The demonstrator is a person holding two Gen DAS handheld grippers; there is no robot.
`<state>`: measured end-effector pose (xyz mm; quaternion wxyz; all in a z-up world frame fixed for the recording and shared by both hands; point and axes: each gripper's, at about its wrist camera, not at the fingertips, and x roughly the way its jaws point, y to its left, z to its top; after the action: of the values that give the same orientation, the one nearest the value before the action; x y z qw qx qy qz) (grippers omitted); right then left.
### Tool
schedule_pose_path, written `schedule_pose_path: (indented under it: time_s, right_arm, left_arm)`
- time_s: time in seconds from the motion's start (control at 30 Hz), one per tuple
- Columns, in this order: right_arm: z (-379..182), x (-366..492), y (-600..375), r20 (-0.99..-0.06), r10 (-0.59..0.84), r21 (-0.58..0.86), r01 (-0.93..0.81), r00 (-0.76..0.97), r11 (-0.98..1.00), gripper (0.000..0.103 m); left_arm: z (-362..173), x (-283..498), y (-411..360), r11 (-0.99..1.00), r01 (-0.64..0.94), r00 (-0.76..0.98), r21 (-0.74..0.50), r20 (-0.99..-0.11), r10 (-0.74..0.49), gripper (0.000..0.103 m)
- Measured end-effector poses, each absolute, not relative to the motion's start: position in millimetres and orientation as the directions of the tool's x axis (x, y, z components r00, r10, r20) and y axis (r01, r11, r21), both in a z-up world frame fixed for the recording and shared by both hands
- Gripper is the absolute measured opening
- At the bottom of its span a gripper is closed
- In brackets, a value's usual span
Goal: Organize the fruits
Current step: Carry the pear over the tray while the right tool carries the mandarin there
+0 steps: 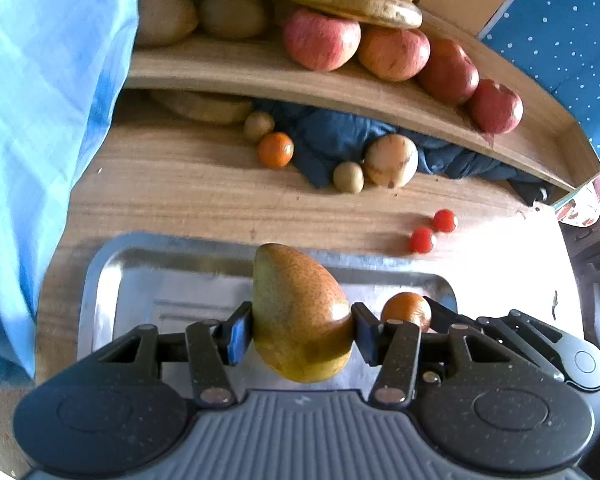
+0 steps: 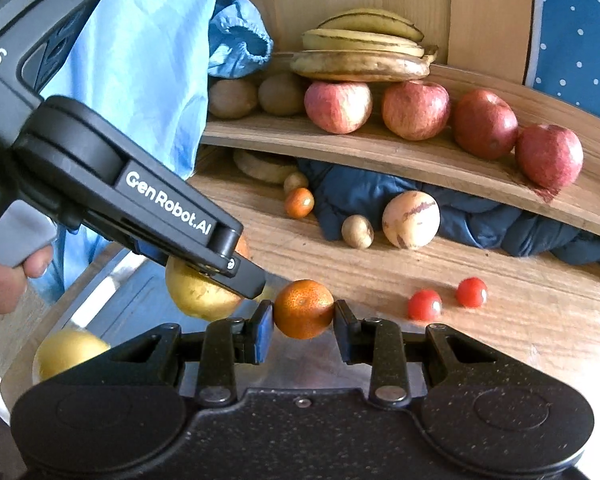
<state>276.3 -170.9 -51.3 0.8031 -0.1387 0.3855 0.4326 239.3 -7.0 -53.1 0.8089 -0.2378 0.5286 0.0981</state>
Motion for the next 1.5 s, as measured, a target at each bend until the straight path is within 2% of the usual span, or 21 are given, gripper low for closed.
schedule_pose_path:
  time_s: [0.47,1.13,1.5]
  right_arm:
    - [-47,239,-191,-0.756,0.589,0.112,-0.831,0.284,0.545,0.034]
    - [-45,222,-212,-0.801,0.559,0.137,-0.843,0.215,0.521,0.034]
    - [-50,209,-224,-0.818,0.552,0.156,-0.863,0.159,0.480,0.034]
  left_arm:
    - [-57,200,-13,0.852,-0.454,0.399,-0.263,-0.914,-0.069,0.056]
    - [-65,201,-30,0.854,-0.473,0.340,-0.215,-0.939,-0.049,0.056]
    - [-67,199,-36,0.857,-0.493,0.328,-0.148,-0.944,0.026,0.056]
